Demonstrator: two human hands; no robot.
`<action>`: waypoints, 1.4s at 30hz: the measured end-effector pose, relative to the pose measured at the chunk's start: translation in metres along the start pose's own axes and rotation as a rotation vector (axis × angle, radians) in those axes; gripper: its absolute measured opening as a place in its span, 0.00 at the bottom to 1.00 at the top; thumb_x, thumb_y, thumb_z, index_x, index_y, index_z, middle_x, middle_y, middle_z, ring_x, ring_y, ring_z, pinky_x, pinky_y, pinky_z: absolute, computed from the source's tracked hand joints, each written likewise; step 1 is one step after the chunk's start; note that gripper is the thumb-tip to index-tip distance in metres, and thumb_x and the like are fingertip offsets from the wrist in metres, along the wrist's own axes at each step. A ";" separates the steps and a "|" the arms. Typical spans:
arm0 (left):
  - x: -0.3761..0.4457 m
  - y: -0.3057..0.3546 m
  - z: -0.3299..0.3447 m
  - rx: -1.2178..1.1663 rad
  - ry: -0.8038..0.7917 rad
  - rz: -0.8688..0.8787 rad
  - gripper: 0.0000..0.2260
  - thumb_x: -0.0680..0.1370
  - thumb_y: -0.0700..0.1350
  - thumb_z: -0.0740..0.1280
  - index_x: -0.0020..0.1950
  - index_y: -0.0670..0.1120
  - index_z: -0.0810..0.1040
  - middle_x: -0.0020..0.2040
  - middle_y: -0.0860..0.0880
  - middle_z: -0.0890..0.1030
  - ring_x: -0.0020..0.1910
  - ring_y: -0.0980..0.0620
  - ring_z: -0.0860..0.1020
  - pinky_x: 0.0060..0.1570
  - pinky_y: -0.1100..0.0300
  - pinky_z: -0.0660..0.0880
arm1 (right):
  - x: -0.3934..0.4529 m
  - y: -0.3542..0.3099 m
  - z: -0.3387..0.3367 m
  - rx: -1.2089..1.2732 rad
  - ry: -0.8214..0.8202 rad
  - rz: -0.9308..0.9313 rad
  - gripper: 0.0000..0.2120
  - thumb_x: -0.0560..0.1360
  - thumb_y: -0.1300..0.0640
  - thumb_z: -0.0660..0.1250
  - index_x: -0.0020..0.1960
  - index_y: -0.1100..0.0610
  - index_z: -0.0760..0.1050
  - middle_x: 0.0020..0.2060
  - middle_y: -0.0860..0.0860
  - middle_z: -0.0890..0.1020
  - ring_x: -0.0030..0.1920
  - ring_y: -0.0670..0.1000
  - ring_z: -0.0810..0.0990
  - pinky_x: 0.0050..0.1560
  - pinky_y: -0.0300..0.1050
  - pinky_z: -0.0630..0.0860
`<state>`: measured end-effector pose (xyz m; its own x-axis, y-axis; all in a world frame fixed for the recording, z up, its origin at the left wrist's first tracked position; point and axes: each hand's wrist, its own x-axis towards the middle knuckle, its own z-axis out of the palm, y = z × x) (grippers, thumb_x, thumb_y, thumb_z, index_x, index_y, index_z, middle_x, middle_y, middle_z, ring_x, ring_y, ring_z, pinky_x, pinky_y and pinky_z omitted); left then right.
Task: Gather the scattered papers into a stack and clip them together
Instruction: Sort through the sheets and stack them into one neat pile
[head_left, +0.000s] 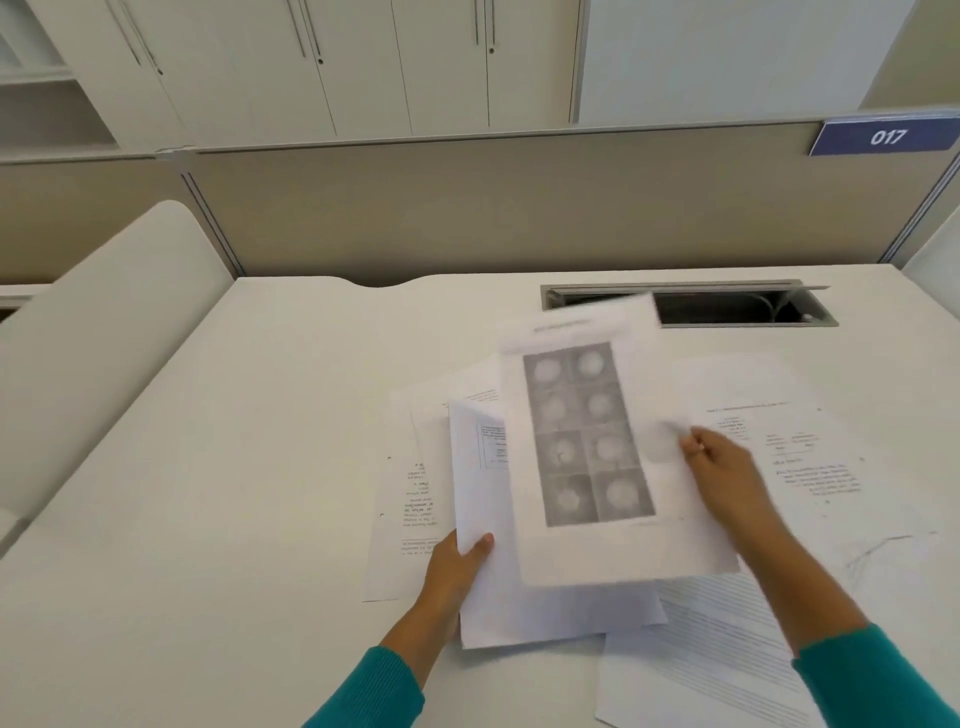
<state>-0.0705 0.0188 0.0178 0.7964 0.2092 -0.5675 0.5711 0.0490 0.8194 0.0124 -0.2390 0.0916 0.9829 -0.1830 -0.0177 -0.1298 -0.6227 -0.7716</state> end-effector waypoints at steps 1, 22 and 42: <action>0.000 0.000 0.000 -0.011 -0.001 0.007 0.18 0.78 0.49 0.63 0.66 0.45 0.70 0.56 0.48 0.78 0.53 0.47 0.78 0.55 0.51 0.76 | -0.004 0.008 0.015 -0.026 -0.050 0.036 0.14 0.79 0.58 0.57 0.61 0.63 0.74 0.58 0.61 0.79 0.54 0.57 0.76 0.54 0.47 0.70; 0.005 0.046 -0.007 0.020 -0.045 0.353 0.16 0.79 0.44 0.61 0.66 0.46 0.71 0.62 0.46 0.78 0.60 0.47 0.77 0.63 0.47 0.73 | -0.016 0.017 0.049 0.294 -0.298 0.216 0.23 0.76 0.48 0.62 0.68 0.56 0.65 0.64 0.55 0.75 0.59 0.55 0.76 0.58 0.50 0.75; -0.007 0.095 0.027 -0.144 -0.094 0.541 0.08 0.73 0.45 0.68 0.49 0.57 0.76 0.47 0.56 0.81 0.48 0.54 0.79 0.48 0.60 0.76 | -0.029 -0.028 0.005 0.613 -0.019 -0.077 0.17 0.65 0.42 0.68 0.52 0.41 0.71 0.47 0.42 0.80 0.47 0.46 0.80 0.41 0.37 0.79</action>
<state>-0.0162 -0.0044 0.0978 0.9860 0.1544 -0.0634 0.0493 0.0935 0.9944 -0.0116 -0.2122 0.1104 0.9894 -0.1376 0.0460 0.0349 -0.0817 -0.9960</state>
